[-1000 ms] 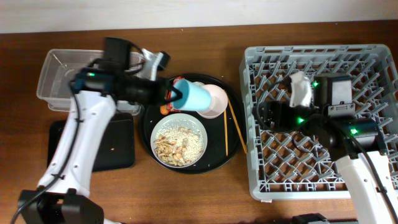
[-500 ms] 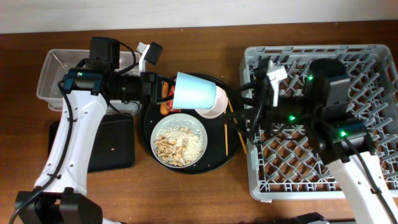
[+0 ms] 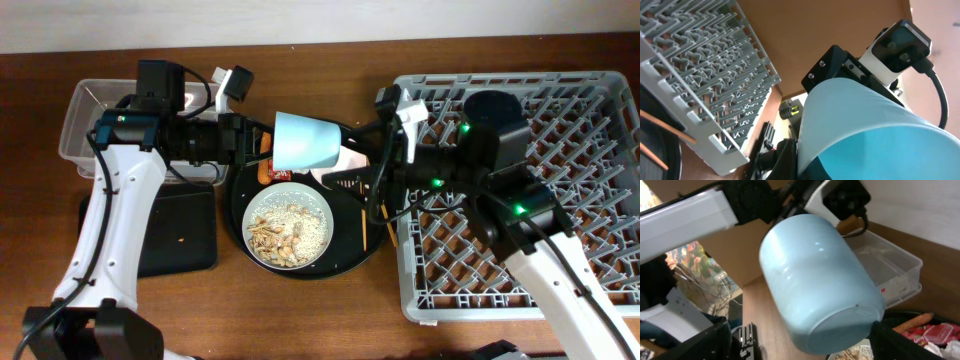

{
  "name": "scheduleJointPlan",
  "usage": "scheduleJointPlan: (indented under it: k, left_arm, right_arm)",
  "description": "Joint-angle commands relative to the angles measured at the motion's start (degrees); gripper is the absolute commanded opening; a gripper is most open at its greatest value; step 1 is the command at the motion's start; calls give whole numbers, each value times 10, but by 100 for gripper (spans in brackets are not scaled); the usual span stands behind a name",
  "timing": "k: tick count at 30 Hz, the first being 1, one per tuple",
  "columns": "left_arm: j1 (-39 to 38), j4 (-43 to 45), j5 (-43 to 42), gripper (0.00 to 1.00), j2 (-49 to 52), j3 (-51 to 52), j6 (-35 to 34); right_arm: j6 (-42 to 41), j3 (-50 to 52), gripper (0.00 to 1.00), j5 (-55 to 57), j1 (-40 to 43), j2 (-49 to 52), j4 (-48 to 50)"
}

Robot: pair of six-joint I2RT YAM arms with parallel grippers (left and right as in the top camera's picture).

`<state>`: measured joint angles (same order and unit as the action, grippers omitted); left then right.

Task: Sort waste into correct bins and load items into the dishwasher rack
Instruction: 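Hand the blue cup from the left gripper to the right gripper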

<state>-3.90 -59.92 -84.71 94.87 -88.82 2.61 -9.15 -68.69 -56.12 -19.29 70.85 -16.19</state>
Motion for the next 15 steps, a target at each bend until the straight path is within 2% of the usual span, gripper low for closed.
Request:
scheduleJointPlan:
  k: [1, 9, 15]
  left_arm:
    - [-13, -12, -29, 1, -2, -5, 14]
    - [-13, -23, -15, 1, -2, -5, 14]
    - [-15, -23, -10, 1, -2, -5, 16]
  right_arm:
    - [-4, -8, 88, 30, 1, 17, 7]
    - [-11, -8, 88, 68, 39, 17, 10]
    - [-12, -8, 92, -22, 50, 17, 14]
